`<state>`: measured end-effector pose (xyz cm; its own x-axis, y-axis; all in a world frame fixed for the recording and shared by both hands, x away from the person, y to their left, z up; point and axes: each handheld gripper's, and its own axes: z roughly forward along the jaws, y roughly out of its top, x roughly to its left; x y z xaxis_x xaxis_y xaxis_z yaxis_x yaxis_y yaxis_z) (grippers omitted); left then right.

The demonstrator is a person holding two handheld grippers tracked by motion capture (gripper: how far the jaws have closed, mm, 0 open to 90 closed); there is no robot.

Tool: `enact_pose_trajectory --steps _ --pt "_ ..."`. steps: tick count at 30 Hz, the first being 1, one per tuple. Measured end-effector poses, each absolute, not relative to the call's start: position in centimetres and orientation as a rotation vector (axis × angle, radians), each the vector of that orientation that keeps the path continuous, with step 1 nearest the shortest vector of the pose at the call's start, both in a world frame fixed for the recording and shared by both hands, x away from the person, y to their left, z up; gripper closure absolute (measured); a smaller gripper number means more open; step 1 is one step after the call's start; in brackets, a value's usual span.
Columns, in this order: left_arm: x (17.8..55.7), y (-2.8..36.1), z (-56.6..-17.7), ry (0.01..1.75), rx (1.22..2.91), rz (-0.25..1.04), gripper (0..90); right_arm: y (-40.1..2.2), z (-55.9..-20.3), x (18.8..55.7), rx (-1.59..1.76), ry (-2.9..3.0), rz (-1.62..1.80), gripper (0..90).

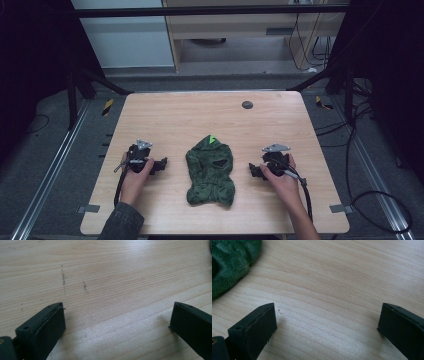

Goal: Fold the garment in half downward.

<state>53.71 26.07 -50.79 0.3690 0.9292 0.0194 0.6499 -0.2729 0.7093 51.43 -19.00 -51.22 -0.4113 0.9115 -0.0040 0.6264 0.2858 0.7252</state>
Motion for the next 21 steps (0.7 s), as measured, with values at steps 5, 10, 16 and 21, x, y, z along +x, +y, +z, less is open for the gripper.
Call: enact_pose_trajectory --steps 5,10,16,21 --pt "53.7 25.9 -50.8 1.330 2.040 0.576 0.0 -19.0 -51.1 51.4 1.378 2.149 0.916 5.2" --pt "54.3 25.9 -49.5 1.268 2.127 0.498 5.9 -19.0 -50.3 51.9 1.352 2.224 0.871 15.4" --pt "55.6 24.7 -47.8 1.216 2.189 0.467 7.9 -18.3 -48.8 53.1 1.303 2.333 0.864 24.6" --pt "56.7 23.2 -46.3 1.143 2.201 0.460 12.9 -17.4 -47.2 54.4 1.257 2.412 0.878 34.5"
